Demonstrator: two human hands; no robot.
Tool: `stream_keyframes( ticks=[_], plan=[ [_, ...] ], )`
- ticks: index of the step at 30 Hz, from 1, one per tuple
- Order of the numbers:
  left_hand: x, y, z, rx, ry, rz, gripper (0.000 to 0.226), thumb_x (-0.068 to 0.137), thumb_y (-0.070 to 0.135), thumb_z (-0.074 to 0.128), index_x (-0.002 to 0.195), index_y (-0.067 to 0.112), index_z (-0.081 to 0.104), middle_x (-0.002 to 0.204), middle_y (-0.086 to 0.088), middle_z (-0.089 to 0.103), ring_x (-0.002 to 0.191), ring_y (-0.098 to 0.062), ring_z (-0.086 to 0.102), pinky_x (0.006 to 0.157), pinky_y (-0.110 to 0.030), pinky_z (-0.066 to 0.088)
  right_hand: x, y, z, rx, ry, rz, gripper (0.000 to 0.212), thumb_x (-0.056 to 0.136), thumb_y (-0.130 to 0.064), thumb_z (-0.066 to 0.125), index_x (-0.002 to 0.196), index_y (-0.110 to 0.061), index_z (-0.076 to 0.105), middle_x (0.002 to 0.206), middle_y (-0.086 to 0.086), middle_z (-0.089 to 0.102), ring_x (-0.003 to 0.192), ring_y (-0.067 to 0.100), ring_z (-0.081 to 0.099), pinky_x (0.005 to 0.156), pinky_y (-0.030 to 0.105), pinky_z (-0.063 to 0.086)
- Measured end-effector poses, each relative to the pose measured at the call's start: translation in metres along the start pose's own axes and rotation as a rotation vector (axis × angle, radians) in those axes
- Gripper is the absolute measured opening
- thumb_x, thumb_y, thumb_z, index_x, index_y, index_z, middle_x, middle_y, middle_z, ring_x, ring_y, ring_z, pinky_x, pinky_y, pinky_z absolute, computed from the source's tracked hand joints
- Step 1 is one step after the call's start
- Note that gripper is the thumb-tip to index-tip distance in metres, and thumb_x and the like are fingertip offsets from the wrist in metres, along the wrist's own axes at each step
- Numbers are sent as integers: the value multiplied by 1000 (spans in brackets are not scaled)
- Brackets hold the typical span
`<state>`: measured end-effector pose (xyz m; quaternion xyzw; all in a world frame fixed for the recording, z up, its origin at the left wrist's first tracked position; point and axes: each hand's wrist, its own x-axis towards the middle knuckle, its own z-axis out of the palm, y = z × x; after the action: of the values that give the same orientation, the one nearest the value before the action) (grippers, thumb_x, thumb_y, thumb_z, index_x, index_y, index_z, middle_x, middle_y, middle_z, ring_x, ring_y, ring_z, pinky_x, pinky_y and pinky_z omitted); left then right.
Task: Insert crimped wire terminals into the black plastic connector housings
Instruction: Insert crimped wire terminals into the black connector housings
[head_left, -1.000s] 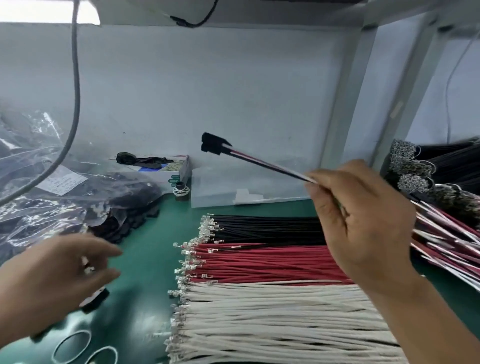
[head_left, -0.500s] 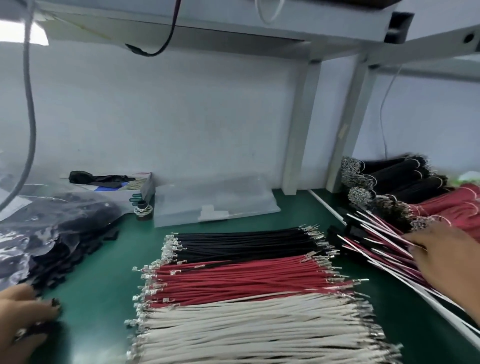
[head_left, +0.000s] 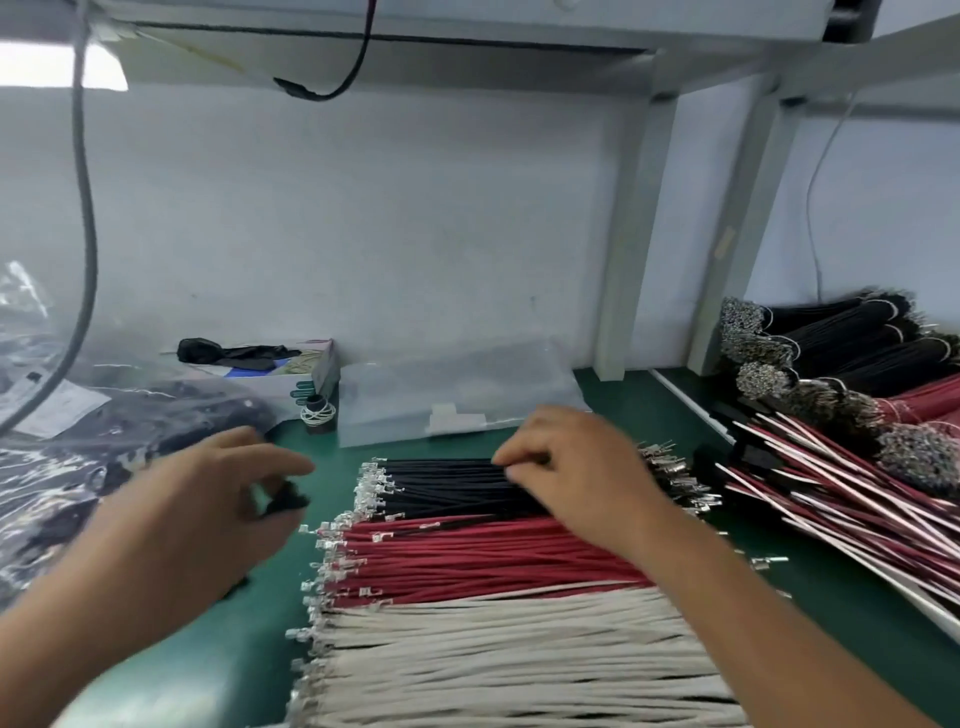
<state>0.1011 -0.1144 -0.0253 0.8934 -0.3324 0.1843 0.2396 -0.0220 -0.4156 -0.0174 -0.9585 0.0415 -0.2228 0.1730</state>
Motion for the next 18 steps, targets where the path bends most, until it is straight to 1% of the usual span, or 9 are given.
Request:
stream_keyframes(
  ticks=[1, 3, 5, 7, 9, 12, 14, 16, 18],
  plan=[
    [4, 19, 4, -47, 13, 6, 33, 68, 30, 88, 96, 43, 78, 85, 28, 61, 67, 5, 64, 52, -19, 51, 8, -7, 13, 22, -41, 2, 13, 91, -34, 70, 101, -33, 78, 96, -16, 64, 93, 5, 60, 85, 30, 50],
    [2, 36, 24, -163, 50, 17, 28, 72, 22, 90, 92, 39, 79, 85, 26, 62, 69, 5, 65, 60, -11, 47, 17, -13, 33, 12, -103, 10, 17, 90, -42, 69, 102, -34, 77, 96, -16, 63, 95, 6, 60, 84, 31, 51],
    [-5, 37, 44, -297, 79, -58, 31, 70, 14, 93, 86, 37, 78, 82, 20, 64, 73, 2, 66, 65, -5, 44, 21, -11, 43, -15, -130, 8, 17, 89, -45, 68, 99, -34, 77, 94, -17, 60, 94, 5, 57, 81, 30, 49],
    [-9, 31, 53, -341, 109, -82, 37, 68, 10, 93, 81, 39, 75, 90, 20, 67, 75, 2, 66, 67, 1, 40, 22, -7, 45, -34, -111, -19, 13, 90, -43, 68, 92, -33, 76, 89, -17, 60, 90, 2, 55, 76, 29, 45],
    [-10, 30, 52, -391, 163, -112, 40, 68, 9, 93, 80, 42, 73, 91, 23, 69, 73, 3, 66, 66, 2, 40, 21, -4, 47, -66, -103, -62, 14, 91, -43, 67, 92, -32, 75, 90, -17, 61, 91, 3, 55, 76, 28, 45],
    [-10, 34, 49, -402, 207, -134, 46, 67, 7, 92, 80, 45, 71, 91, 25, 70, 73, 3, 67, 67, 2, 42, 20, -5, 49, -53, -130, -60, 19, 89, -48, 67, 101, -34, 73, 93, -16, 63, 94, 3, 56, 79, 28, 47],
    [-11, 35, 49, -421, 223, -142, 47, 66, 5, 92, 79, 44, 71, 87, 25, 71, 73, 2, 68, 69, 2, 43, 25, -7, 48, -11, -180, -20, 13, 88, -45, 70, 95, -35, 74, 92, -17, 63, 91, 1, 57, 78, 27, 47],
    [-12, 37, 51, -487, 238, -192, 51, 66, 5, 93, 85, 47, 72, 80, 27, 72, 69, 3, 69, 68, 1, 45, 31, -8, 46, 14, -232, 19, 6, 87, -41, 72, 84, -35, 72, 86, -20, 63, 83, -1, 58, 74, 24, 46],
    [-13, 38, 53, -541, 267, -218, 53, 66, 6, 93, 86, 50, 72, 76, 26, 73, 65, 3, 70, 67, 0, 47, 35, -9, 45, -3, -260, 26, 8, 89, -38, 69, 82, -34, 69, 87, -20, 64, 83, -1, 59, 74, 25, 46]
  ],
)
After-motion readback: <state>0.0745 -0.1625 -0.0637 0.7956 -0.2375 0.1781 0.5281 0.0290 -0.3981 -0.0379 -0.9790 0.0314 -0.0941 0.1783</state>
